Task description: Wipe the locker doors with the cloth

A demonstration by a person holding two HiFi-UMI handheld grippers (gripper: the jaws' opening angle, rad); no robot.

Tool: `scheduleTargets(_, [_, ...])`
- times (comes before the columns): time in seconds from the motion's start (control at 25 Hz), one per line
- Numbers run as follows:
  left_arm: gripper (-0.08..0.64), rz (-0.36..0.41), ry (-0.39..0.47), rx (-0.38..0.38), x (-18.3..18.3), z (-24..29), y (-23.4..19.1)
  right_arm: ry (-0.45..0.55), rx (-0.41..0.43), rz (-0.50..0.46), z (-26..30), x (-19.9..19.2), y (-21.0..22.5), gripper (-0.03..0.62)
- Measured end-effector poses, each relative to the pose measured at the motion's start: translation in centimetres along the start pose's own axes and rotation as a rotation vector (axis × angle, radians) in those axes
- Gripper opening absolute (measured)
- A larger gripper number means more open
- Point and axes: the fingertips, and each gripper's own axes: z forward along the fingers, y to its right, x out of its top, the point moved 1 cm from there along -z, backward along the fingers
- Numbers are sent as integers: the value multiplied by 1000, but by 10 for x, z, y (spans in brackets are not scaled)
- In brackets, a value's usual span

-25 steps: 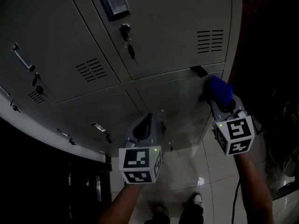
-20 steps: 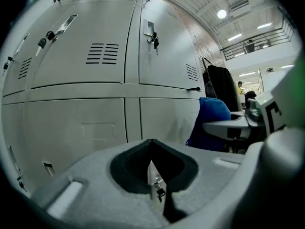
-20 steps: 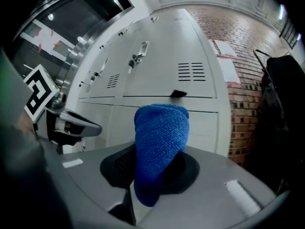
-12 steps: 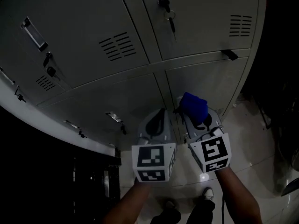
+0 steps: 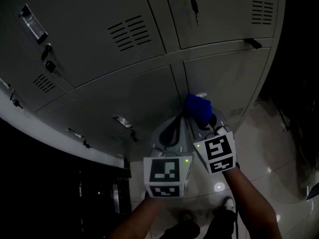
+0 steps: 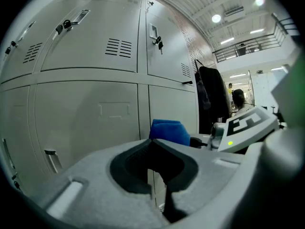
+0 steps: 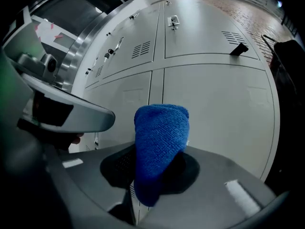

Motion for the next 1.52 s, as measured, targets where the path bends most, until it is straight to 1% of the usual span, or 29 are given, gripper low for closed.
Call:
scheduleTargets(0.08, [-5, 3, -1, -2, -2, 2, 2, -1, -10, 1, -2, -3, 3, 84])
scheduleTargets(0.2, [-5, -19, 4, -1, -1, 7, 7, -8, -26, -10, -8, -9, 18, 84])
scheduleTargets(0.4, [-5, -40, -4, 6, -4, 22, 23, -25, -61, 8, -26, -19, 60, 84])
scheduleTargets(0.76, [-5, -63, -4, 30, -9, 48, 57, -81, -124, -26, -60, -45, 141, 84])
scheduleTargets(0.92, [-5, -93, 3, 43, -14, 56, 62, -80, -162, -5, -71, -48, 176, 84])
scheduleTargets(1.08, [-5, -89, -1, 60, -15, 63, 66, -84, -193, 2, -78, -53, 205, 84])
scheduleTargets(1.16, [-5, -104, 12, 55, -15, 66, 68, -82, -204, 12, -79, -54, 216, 84])
scheduleTargets(1.24, [-5, -121, 18, 52, -16, 67, 69, -82, -209, 14, -79, -55, 221, 84])
scheduleTargets(1.36, [-5, -110, 6, 58, -20, 68, 69, -76, -198, 0, -80, -54, 218, 84])
scheduleTargets(1.52, [-5, -120, 1, 75, -26, 62, 57, -17, -137, -15, -79, -39, 185, 84])
